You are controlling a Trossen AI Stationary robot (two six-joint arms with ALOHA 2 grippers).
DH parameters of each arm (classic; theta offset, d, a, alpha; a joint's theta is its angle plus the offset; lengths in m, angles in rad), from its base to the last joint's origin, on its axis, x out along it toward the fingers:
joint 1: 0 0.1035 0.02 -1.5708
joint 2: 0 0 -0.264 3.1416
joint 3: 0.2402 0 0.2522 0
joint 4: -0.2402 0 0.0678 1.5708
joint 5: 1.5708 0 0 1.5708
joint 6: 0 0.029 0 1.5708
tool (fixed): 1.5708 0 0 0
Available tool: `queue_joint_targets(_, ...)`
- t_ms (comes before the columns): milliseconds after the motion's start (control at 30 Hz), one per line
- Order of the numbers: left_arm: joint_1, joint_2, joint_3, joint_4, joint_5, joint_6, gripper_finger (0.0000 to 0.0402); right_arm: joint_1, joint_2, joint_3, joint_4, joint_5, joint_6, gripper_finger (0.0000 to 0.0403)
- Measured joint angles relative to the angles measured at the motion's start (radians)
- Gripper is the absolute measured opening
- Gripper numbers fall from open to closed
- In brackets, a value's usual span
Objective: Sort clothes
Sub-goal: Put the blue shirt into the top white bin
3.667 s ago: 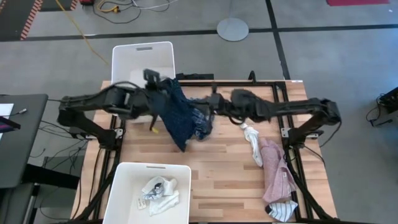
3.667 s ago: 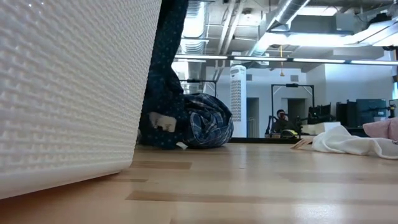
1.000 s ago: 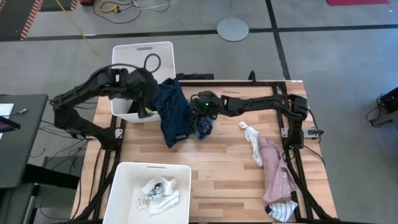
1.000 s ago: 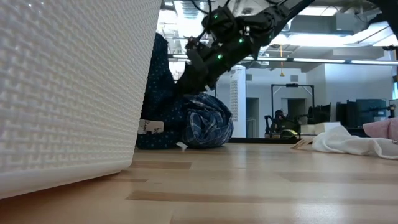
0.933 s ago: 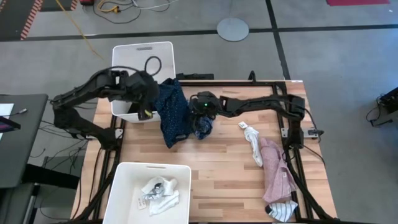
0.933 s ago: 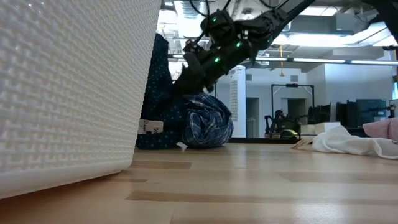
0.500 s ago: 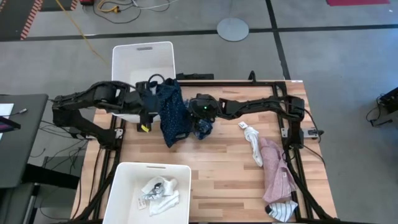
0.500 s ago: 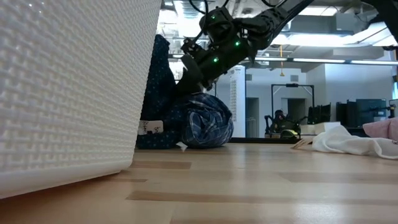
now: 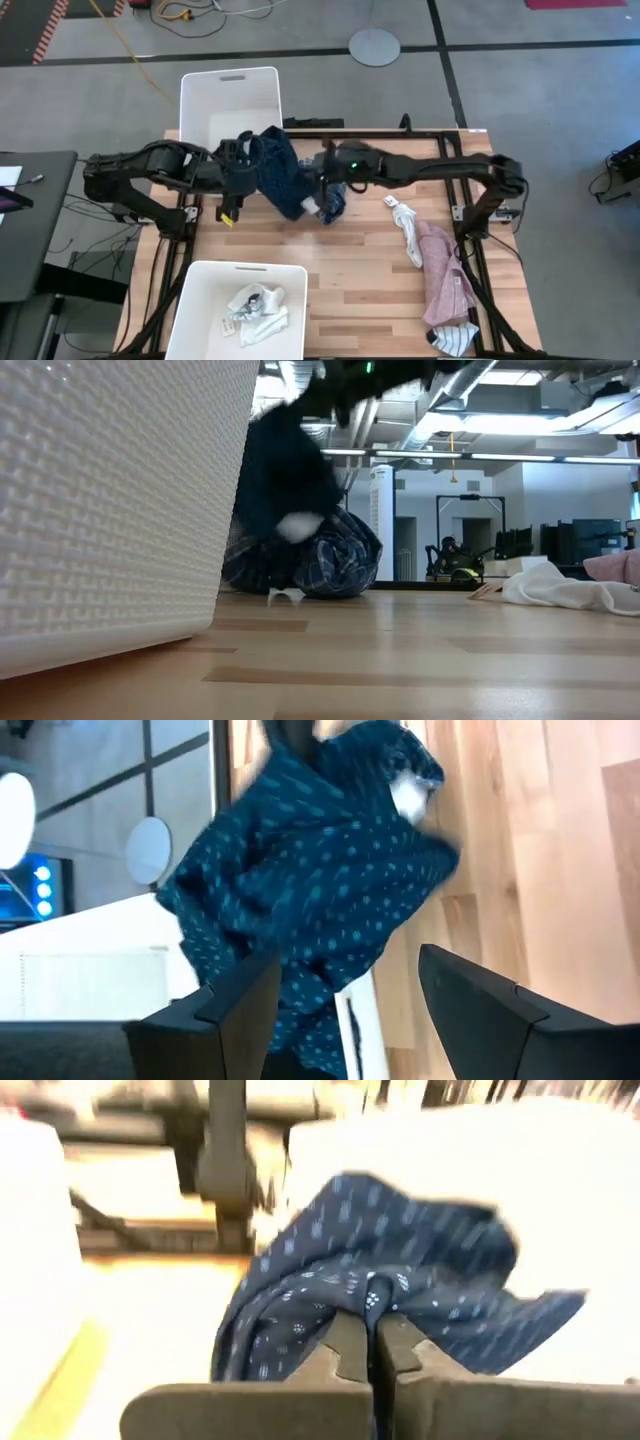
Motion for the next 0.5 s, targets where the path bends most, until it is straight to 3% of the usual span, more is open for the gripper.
queue_joint_targets(100,0.000,-0.022,-0.061,0.050,-0.026,0.026,0.0231,-0.001,-0.041,0.041,-0.009,-0.035,-0.017,0.0001)
queue_joint_targets(233,-0.001,-0.078,-0.195,0.219,-0.177,0.076,0.0231,-0.012,-0.052,0.114,-0.040,-0.105,-0.018,0.0001)
queue_joint_targets(500,0.036,-0.223,-0.471,0.722,-0.137,0.215,0.0232,-0.015,0.008,0.255,-0.127,-0.168,-0.022,0.0000)
